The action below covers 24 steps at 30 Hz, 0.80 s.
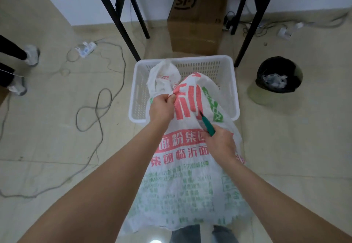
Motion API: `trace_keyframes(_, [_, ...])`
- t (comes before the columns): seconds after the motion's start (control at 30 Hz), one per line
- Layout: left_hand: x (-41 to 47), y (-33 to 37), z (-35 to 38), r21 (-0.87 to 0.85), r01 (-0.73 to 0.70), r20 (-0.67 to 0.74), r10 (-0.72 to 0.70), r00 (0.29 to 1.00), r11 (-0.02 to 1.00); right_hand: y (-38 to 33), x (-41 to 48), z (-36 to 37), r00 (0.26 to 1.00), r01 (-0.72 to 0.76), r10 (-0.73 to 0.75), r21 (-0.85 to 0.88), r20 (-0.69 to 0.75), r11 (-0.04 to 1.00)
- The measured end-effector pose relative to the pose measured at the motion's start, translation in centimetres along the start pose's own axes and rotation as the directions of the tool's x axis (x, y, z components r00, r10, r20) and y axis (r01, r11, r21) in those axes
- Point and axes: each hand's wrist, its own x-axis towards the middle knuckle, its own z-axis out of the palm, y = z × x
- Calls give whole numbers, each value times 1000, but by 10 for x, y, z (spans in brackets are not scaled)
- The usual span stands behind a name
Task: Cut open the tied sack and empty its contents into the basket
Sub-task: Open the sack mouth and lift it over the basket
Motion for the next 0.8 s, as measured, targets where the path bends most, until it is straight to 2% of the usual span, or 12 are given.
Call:
trace_keyframes(0.13, [24, 14, -19, 26, -41, -6, 41, 999, 999, -27, 5, -11, 997, -61, 72, 278, -28, 959])
trace_keyframes(0.27, [29, 29, -34, 130, -168, 143, 149, 978, 977, -78, 14, -27, 994, -79, 102, 448, -29, 891])
trace_keyframes(0.37, [27, 41, -48, 342, -306, 221, 240, 945, 889, -120, 31, -36, 993, -57, 104, 508, -65, 859])
trace_keyframes(0.5, [25, 49, -67, 509, -440, 454, 203, 868, 740, -163, 58, -47, 979, -71, 168, 572, -119, 817])
trace_keyframes(0.57, [25, 48, -70, 605, -444, 397, 232, 888, 661, -176, 71, -48, 975, -80, 186, 590, -121, 803])
trace_keyframes(0.67, [33, 44, -66, 653, -412, 162, 414, 896, 636, -186, 84, -43, 970, -110, 215, 582, -114, 805])
trace_keyframes(0.73, [42, 48, -63, 574, -384, 35, 447, 894, 723, -188, 92, -42, 967, -108, 216, 555, -133, 825])
trace_keyframes(0.8, [51, 58, -63, 446, -289, -57, 349, 935, 847, -186, 97, -47, 971, -90, 184, 474, -154, 876])
